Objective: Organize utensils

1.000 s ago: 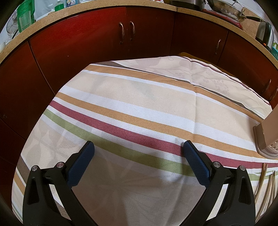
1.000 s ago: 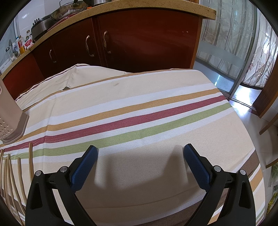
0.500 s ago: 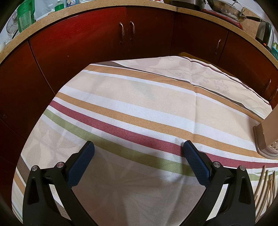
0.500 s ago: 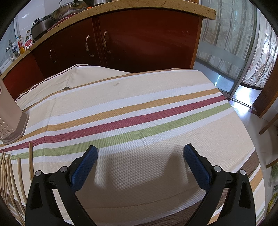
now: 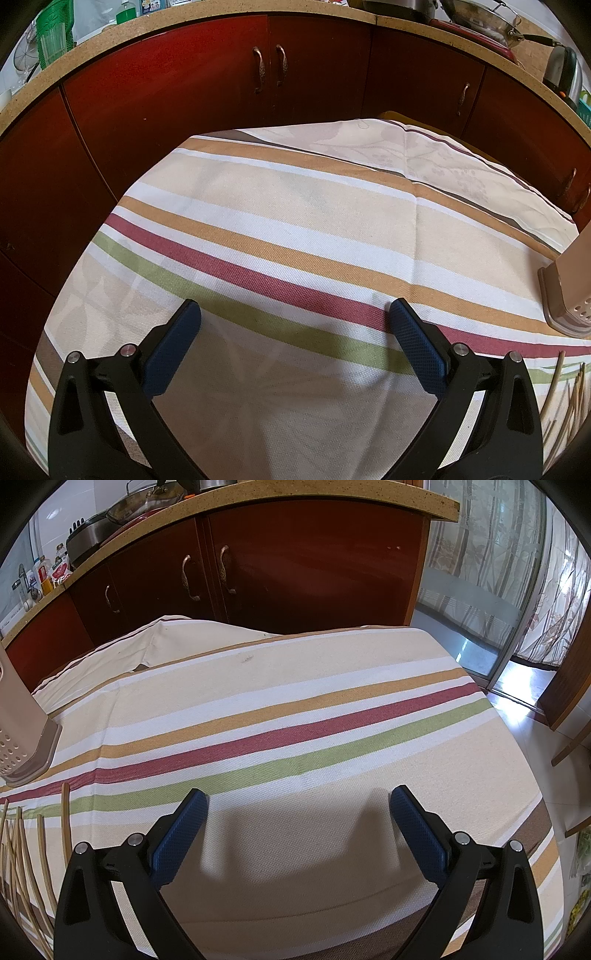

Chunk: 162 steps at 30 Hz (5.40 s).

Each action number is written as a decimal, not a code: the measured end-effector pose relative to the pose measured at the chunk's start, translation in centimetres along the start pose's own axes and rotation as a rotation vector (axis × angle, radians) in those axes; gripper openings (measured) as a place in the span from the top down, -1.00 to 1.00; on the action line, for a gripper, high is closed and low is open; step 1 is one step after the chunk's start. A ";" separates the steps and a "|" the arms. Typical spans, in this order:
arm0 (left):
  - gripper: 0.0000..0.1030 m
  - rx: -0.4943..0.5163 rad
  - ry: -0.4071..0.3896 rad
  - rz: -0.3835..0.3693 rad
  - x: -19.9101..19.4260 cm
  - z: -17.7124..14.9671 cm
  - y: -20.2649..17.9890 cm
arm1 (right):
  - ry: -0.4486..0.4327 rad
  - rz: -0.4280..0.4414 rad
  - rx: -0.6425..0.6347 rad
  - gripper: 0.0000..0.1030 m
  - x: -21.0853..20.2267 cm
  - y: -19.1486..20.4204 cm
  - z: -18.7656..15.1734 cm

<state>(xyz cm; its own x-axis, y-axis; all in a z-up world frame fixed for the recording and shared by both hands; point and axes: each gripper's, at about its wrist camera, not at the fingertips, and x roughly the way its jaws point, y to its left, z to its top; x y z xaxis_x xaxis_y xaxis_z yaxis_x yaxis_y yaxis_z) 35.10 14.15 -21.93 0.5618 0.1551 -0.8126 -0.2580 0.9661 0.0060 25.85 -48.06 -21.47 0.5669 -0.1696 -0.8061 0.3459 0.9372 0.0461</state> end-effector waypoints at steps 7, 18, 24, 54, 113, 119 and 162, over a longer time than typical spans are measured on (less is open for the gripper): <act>-0.92 0.000 0.000 0.000 0.0 0.0 0.0 | 0.000 0.000 0.000 -0.89 0.0 0.0 0.0; -0.92 0.000 0.000 0.000 0.1 0.1 0.0 | 0.000 0.000 0.000 -0.89 0.0 0.0 0.0; -0.92 0.000 0.000 0.000 0.0 0.0 0.0 | 0.000 0.000 0.000 -0.89 0.0 0.0 0.0; -0.92 0.048 -0.067 -0.028 -4.1 -2.7 -0.9 | -0.073 -0.001 0.005 -0.89 -3.8 1.5 -2.0; -0.92 0.159 -0.671 -0.248 -40.5 -19.5 -4.3 | -0.640 0.223 -0.198 -0.89 -34.6 9.7 -16.2; -0.92 0.168 -0.674 -0.251 -40.5 -19.4 -4.3 | -0.643 0.222 -0.197 -0.89 -34.7 9.7 -16.2; -0.92 0.159 -0.668 -0.250 -40.5 -19.7 -4.1 | -0.635 0.223 -0.202 -0.89 -34.8 9.6 -16.0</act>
<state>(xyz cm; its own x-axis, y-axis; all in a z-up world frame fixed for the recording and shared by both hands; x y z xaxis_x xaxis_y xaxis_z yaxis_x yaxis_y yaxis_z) -2.05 -0.18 -0.48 0.9618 -0.0303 -0.2722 0.0294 0.9995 -0.0074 -2.54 -28.23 -2.46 0.9563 -0.0544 -0.2873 0.0598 0.9982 0.0099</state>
